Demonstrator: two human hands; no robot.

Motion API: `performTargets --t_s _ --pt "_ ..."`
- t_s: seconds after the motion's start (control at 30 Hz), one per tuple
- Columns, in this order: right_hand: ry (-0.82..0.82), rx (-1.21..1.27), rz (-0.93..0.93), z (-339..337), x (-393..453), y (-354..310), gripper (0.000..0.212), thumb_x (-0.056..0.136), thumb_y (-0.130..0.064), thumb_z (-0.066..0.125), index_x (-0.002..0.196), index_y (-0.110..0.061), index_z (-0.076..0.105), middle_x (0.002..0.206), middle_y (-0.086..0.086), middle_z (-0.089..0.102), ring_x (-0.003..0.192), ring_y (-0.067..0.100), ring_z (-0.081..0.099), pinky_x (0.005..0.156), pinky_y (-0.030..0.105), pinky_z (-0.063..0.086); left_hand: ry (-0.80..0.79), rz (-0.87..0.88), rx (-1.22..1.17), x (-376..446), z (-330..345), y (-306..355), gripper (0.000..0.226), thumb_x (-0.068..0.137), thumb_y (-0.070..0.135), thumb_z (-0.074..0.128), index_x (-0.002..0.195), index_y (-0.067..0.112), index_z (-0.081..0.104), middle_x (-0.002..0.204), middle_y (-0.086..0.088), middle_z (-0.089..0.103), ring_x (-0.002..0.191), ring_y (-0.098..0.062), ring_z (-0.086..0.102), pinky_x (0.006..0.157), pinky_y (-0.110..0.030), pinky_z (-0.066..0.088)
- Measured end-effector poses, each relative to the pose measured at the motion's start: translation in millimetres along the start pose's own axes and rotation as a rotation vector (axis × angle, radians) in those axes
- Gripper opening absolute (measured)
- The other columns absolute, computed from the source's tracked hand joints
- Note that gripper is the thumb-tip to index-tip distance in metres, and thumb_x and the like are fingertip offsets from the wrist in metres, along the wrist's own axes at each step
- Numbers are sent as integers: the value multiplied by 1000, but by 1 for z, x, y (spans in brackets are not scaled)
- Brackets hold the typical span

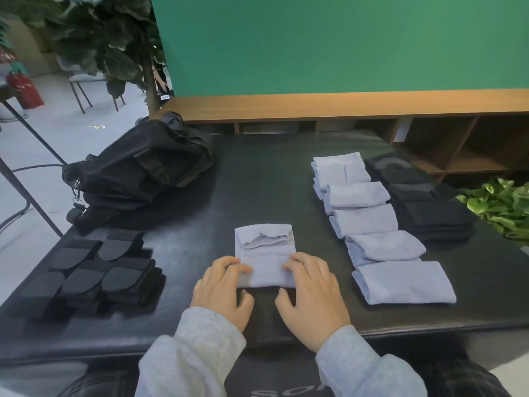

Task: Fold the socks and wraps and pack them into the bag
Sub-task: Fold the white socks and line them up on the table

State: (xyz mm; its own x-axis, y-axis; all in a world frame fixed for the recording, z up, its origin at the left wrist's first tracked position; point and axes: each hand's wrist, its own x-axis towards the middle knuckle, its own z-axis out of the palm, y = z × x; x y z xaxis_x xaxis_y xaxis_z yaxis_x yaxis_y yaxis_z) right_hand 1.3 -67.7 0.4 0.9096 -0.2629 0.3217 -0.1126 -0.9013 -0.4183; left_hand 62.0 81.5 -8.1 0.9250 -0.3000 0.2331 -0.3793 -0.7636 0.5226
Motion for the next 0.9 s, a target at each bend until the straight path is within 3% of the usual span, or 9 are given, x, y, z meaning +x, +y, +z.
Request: performTargets --t_s 0.1,0.17,0.27,0.43,0.57,0.63,0.77,0.83,0.9 --pt "-10 -29 1 2 2 0 37 67 -26 50 102 -24 62 111 -10 60 100 15 58 80 28 45 -22 11 23 2 -2 1 41 78 15 46 117 24 55 124 10 45 113 -14 45 89 -21 26" --pt "-12 7 2 3 3 3 35 73 -16 54 107 -22 61 114 -9 58 102 17 55 84 26 37 9 16 35 2 -1 -2 42 81 6 50 120 23 55 123 9 46 111 -15 46 89 -19 27" --pt "-8 86 9 1 4 8 25 78 -9 60 100 -20 63 104 -8 59 95 18 52 82 24 36 76 -10 3 1 4 -5 40 73 -5 59 107 15 64 108 0 56 94 -23 57 78 -27 37" --pt "-33 215 41 -5 2 7 1 85 -22 56 85 -23 56 85 -15 49 85 10 46 79 22 39 148 22 -44 0 2 -7 37 65 -10 66 87 19 68 90 3 56 73 -18 55 62 -28 41" --pt "15 196 78 -4 0 8 11 85 -23 55 79 -14 53 85 -9 44 87 10 38 72 14 36 190 53 -107 -2 -1 -6 3 72 26 60 75 27 62 86 16 50 74 -13 52 65 -33 46" --pt "89 204 99 -4 -1 9 10 83 -19 58 79 -10 55 92 -11 39 91 7 31 71 7 31 157 72 -175 -3 -3 -5 13 71 44 44 70 35 53 96 26 47 85 -9 52 74 -31 41" --pt "90 285 67 -5 -1 8 11 82 -19 56 87 -10 60 107 -20 38 104 -2 33 80 -2 26 51 104 -293 -2 -6 -5 14 71 50 36 72 40 47 110 36 46 102 7 47 82 -19 36" --pt "57 332 75 -6 -1 8 15 83 -22 52 90 -11 60 98 -17 46 97 1 43 78 0 31 18 82 -348 -3 -6 -6 21 71 54 35 82 44 51 107 30 55 102 7 50 83 -17 40" --pt "-14 331 133 -7 -1 7 14 88 -25 52 89 -12 57 89 -11 50 84 9 49 71 7 40 19 31 -419 -5 -6 -7 35 68 59 35 88 39 55 93 19 62 88 2 56 76 -21 43"
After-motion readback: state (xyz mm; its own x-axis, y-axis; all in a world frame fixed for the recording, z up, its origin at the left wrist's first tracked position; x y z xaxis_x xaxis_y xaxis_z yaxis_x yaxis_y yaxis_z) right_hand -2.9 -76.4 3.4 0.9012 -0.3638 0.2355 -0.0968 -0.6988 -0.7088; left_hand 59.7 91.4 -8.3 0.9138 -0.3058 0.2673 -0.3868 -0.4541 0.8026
